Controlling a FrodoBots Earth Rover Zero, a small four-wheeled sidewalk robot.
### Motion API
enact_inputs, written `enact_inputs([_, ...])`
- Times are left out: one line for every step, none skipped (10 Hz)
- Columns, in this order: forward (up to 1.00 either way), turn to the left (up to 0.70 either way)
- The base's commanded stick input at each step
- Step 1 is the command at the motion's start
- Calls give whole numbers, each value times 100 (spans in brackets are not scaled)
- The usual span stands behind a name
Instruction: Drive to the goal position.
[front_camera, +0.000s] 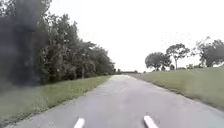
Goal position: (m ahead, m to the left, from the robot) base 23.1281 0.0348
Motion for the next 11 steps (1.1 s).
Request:
enact_inputs([70,0])
enact_inputs([70,0])
enact_inputs([70,0])
enact_inputs([70,0])
enact_inputs([70,0])
enact_inputs([70,-7])
enact_inputs([70,-16])
enact_inputs([70,-35])
enact_inputs([70,-35])
enact_inputs([70,-13])
enact_inputs([70,0])
